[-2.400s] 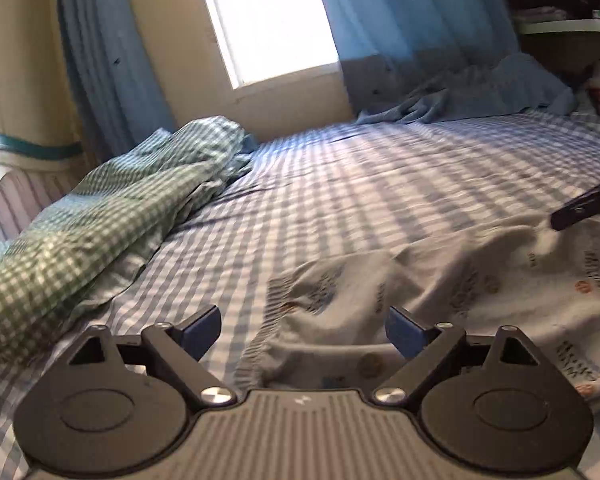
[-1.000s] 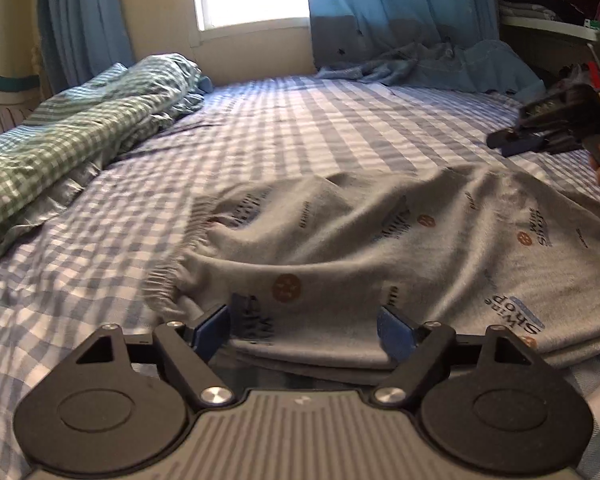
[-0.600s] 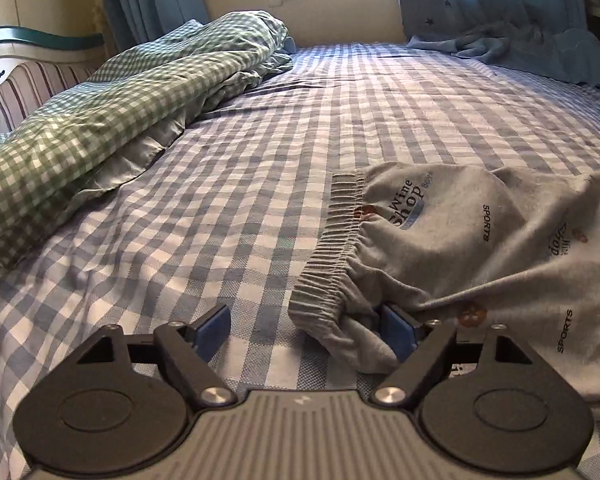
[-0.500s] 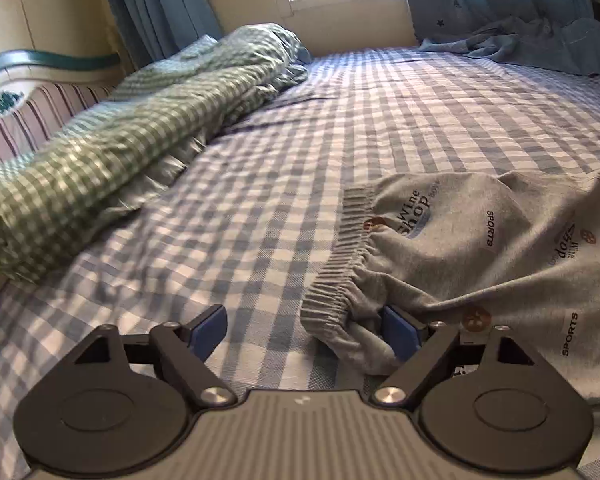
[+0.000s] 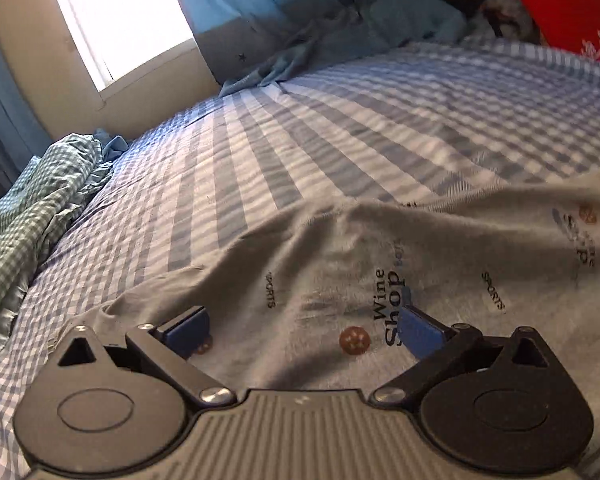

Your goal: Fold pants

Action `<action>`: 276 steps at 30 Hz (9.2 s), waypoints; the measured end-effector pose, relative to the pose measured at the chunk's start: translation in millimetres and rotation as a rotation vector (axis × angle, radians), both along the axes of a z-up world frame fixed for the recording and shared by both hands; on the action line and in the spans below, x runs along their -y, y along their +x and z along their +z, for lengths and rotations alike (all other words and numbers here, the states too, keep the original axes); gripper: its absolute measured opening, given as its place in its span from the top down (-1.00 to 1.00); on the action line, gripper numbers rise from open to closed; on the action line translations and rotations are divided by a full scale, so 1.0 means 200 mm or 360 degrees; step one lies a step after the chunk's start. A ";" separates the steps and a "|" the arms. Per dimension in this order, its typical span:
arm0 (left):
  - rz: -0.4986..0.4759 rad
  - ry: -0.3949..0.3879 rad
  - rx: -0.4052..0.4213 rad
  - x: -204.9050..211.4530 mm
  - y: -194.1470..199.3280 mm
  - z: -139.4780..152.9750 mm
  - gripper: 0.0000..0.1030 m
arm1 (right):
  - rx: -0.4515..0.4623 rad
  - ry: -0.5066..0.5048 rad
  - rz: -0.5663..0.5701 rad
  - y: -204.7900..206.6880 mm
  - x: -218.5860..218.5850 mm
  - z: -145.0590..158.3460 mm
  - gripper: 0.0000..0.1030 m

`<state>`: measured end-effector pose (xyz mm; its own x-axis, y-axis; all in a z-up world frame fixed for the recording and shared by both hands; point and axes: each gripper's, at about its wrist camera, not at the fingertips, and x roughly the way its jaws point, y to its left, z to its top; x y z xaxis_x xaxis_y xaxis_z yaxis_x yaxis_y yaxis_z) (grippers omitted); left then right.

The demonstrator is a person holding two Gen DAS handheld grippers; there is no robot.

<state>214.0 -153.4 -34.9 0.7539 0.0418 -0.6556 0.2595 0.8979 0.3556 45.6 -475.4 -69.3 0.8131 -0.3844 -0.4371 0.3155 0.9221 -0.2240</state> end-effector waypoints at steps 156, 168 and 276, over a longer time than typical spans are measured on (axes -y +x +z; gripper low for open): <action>-0.0026 -0.1042 -0.0657 -0.79 0.16 0.00 0.84 | -0.0127 0.0091 0.0934 0.13 -1.79 0.16 0.68; 0.0042 -0.1064 -0.0341 -0.84 0.03 0.15 -0.44 | 0.0154 -0.0029 0.0769 -0.17 -1.44 0.17 -0.99; 0.0376 -0.2149 0.0171 -1.87 0.01 -0.23 -0.93 | -0.0443 0.0818 0.2630 1.74 -2.14 0.54 0.76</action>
